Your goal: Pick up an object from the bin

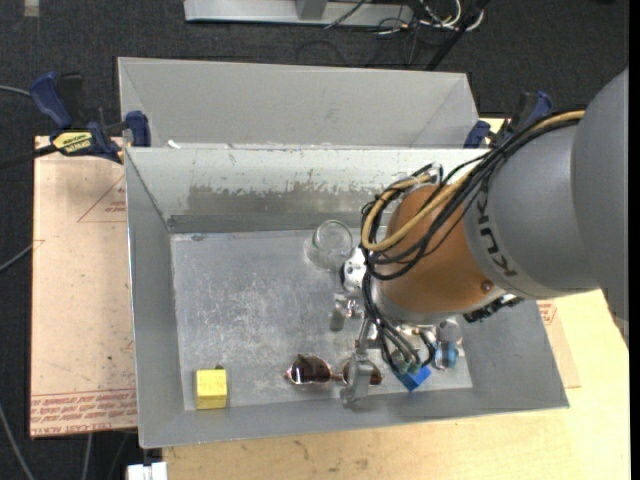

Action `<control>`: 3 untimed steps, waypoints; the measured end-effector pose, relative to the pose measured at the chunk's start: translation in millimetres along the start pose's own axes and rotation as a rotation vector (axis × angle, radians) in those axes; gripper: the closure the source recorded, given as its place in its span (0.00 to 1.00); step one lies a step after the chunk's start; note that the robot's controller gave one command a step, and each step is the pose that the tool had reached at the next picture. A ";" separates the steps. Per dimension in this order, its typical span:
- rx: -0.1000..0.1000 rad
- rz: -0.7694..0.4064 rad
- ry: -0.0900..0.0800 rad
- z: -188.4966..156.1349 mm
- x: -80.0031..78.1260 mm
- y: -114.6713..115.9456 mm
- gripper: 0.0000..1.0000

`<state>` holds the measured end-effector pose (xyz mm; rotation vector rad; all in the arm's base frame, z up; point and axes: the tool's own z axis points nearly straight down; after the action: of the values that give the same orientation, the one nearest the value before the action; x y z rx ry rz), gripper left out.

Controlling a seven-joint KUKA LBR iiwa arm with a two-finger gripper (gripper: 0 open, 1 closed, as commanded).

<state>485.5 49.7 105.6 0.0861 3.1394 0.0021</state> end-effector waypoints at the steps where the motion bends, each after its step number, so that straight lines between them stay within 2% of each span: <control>1: -0.002 -0.063 -0.018 34.7 2.1 -0.8 0.00; 2: 0.000 0.042 0.000 35.8 7.5 10.0 1.00; 3: 0.000 0.042 0.000 35.8 7.5 10.0 1.00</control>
Offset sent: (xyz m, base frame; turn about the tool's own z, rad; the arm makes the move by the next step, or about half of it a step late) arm -0.0073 0.0094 -0.0356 0.0445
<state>478.5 60.2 69.8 0.1523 3.1369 0.0025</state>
